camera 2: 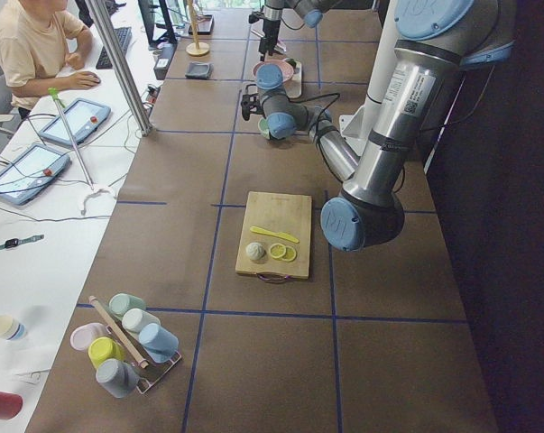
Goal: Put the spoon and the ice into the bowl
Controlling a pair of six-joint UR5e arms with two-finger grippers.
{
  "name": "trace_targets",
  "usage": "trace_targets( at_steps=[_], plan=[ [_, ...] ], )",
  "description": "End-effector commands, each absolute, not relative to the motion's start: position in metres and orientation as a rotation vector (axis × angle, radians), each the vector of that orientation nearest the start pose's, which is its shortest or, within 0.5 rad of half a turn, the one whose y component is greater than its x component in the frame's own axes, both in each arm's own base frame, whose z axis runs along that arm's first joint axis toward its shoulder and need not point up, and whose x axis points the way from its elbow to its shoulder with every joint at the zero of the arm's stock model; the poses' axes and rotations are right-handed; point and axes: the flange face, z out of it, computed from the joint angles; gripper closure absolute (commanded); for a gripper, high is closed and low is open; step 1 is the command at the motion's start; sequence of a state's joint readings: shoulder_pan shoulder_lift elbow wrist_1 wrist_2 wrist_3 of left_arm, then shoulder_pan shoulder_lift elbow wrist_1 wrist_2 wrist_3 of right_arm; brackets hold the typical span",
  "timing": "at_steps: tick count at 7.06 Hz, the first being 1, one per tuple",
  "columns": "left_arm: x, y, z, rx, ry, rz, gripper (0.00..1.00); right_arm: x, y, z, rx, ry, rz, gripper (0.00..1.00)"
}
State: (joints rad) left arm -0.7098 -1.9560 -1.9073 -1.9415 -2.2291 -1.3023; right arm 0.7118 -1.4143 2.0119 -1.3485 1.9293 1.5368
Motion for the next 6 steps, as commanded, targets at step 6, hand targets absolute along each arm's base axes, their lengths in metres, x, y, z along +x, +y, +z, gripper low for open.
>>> trace_targets(
  at_steps=[6],
  plan=[
    [0.384, -0.425, 0.245, -0.025, 1.199, -0.027, 0.08, -0.363, -0.417, 0.383, -0.030, -0.808, 0.505, 0.21]
  ],
)
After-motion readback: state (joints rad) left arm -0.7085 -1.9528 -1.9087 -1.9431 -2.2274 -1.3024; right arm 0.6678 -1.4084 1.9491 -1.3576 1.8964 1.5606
